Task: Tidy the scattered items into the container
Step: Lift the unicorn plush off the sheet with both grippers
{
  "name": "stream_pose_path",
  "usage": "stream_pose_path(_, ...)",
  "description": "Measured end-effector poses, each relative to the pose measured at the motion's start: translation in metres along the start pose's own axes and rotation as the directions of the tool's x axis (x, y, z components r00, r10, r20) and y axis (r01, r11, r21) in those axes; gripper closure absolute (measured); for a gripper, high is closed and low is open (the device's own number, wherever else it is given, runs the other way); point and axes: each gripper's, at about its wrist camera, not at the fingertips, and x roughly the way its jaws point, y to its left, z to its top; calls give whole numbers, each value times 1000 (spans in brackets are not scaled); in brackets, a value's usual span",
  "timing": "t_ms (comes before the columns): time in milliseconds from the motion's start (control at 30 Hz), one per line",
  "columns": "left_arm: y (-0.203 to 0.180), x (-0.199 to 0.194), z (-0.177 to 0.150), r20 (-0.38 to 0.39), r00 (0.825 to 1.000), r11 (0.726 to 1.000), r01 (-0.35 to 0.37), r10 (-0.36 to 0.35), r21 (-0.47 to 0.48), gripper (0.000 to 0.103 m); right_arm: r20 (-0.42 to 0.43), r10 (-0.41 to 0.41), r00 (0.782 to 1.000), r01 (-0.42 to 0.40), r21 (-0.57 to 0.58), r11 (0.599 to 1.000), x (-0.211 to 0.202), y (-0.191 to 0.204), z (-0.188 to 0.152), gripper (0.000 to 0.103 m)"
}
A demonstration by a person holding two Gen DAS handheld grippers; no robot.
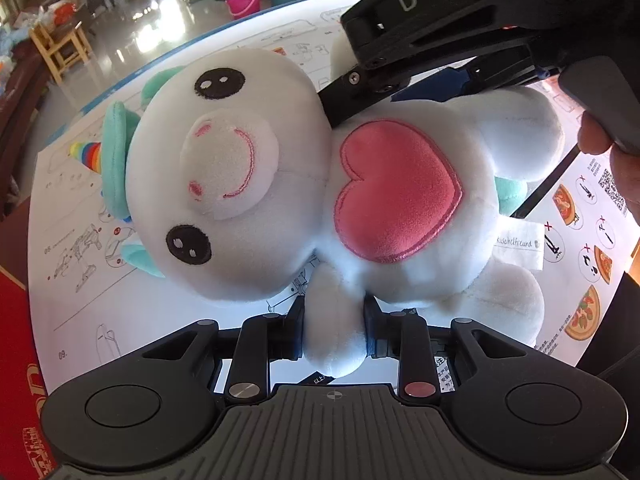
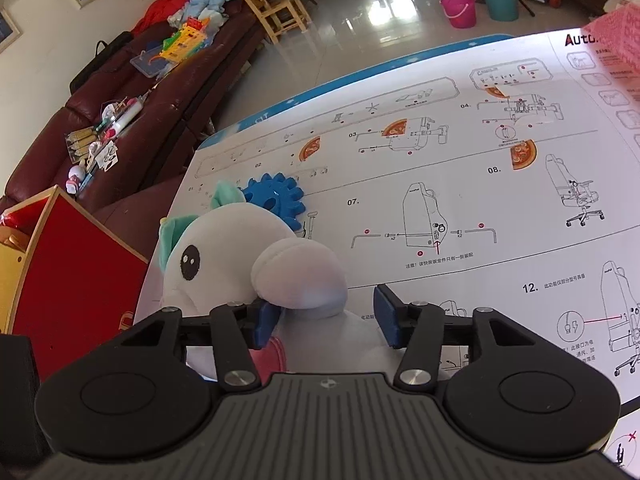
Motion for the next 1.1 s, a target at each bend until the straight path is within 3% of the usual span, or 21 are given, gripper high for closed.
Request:
stream_pose_path(100,0,0,2,-9,1000,1000,-2,2,-19,73,15,1,1000,0,-33,999,4,3,-5,57)
stream_pose_path(167,2,2,7,-16,1000,999,-24,23,-43,53,19,-16,1000,17,-66,998,4,8,-8,60)
stream_pose_path(233,3,3,10,-22,999,997,-36,34,-65,48,17,-29,999,30,-71,997,4,9,-7,61)
stream_pose_path(300,4,2,12,-24,999,997,-25,23,-75,73,7,-29,1000,29,-60,998,5,6,-5,61)
stream_pose_path(333,4,0,12,-25,1000,997,-17,15,-76,75,2,-27,1000,27,-53,998,5,5,-4,61)
stream_pose_path(667,-8,-3,9,-14,999,998,-32,31,-45,81,-7,-18,1000,18,26,1000,9,1,7,53)
stream_pose_path(833,-5,-4,8,-6,1000,997,-22,22,-68,79,6,-34,999,34,-57,998,13,10,2,68)
stream_pose_path(1100,-9,-14,0,-19,998,990,-66,64,-128,81,-8,-27,1000,26,-58,998,-2,14,-4,73)
